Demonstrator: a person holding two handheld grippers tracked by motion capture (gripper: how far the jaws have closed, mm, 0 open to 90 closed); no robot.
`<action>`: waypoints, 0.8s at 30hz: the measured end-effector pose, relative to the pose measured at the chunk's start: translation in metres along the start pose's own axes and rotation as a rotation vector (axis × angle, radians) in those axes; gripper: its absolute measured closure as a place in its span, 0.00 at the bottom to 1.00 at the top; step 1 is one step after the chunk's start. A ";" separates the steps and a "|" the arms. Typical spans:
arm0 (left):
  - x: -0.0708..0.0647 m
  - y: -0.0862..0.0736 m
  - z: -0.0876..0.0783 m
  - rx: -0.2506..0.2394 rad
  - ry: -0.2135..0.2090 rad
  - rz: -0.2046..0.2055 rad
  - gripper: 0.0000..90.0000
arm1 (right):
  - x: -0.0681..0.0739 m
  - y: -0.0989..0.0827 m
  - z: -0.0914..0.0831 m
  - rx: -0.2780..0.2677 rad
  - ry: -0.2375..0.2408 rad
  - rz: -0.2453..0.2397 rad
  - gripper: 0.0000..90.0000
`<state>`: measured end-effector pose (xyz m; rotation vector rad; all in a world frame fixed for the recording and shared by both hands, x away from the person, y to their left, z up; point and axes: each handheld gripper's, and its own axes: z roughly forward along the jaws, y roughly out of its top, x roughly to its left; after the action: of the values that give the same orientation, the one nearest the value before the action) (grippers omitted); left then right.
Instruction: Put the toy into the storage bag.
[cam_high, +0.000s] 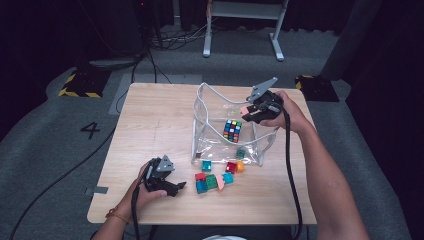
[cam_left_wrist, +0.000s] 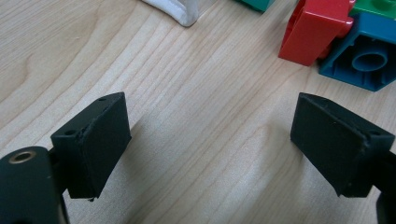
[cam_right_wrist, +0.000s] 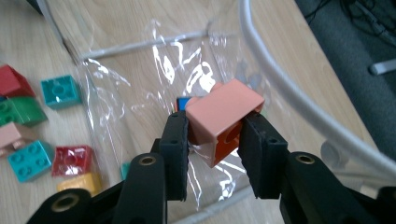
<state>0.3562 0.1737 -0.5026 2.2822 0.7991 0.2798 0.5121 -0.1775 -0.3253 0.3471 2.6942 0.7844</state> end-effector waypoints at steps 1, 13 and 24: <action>0.000 0.000 0.000 0.000 0.000 0.000 0.13 | -0.001 -0.001 0.001 0.010 -0.002 0.002 0.71; 0.000 0.000 0.000 0.000 -0.001 0.000 0.13 | -0.008 -0.026 -0.007 0.059 -0.005 0.053 0.69; 0.000 0.000 0.000 0.000 -0.001 -0.001 0.13 | 0.002 -0.042 -0.031 -0.125 -0.046 0.137 0.54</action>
<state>0.3562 0.1736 -0.5026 2.2817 0.7993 0.2787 0.4931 -0.2256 -0.3242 0.5173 2.5848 0.9660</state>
